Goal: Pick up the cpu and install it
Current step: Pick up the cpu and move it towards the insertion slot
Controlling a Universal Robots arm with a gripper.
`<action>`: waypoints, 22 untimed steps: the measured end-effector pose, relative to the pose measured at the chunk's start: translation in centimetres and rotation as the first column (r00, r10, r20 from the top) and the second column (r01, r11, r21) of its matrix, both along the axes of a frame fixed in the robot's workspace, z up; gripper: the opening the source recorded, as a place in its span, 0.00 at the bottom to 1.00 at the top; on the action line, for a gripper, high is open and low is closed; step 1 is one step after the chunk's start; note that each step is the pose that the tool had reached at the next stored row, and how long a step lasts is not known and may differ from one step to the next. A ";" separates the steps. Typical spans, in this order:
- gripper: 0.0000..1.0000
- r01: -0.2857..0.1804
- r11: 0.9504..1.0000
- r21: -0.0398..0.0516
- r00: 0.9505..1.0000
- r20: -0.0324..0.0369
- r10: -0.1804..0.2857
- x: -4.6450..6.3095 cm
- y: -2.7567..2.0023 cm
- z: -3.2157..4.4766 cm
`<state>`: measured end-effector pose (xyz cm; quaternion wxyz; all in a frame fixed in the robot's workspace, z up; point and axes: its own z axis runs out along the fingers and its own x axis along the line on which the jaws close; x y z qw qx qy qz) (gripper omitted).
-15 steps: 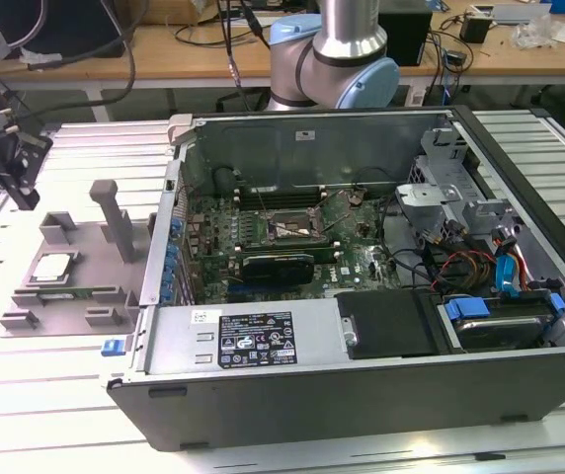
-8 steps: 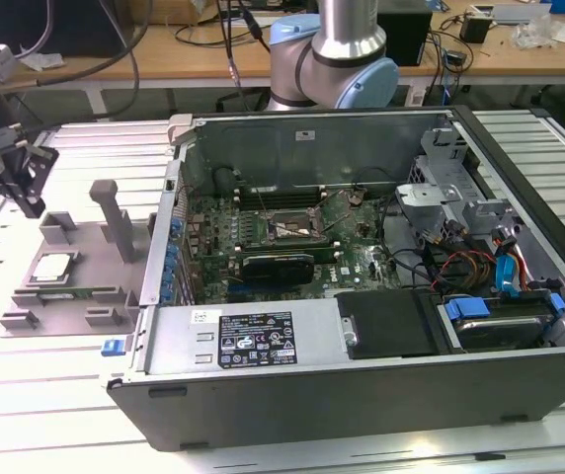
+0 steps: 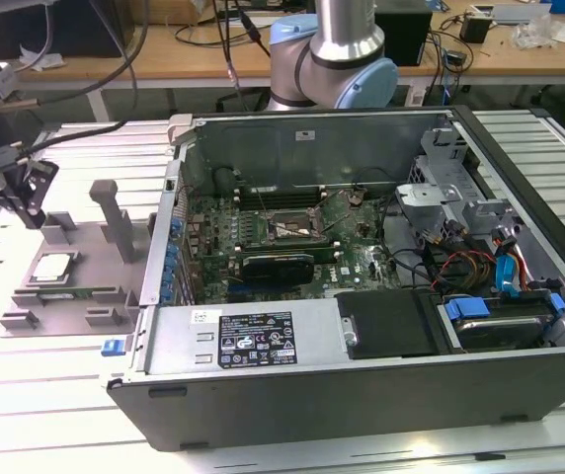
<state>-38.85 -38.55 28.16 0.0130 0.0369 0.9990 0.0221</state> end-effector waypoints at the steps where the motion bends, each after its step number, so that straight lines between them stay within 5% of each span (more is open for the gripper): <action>1: 0.11 0.000 1.000 0.000 1.000 0.000 0.000 -0.1 0.00 -0.22; 22: 0.11 -0.010 1.000 -0.001 1.000 0.000 0.010 -1.5 0.00 -5.50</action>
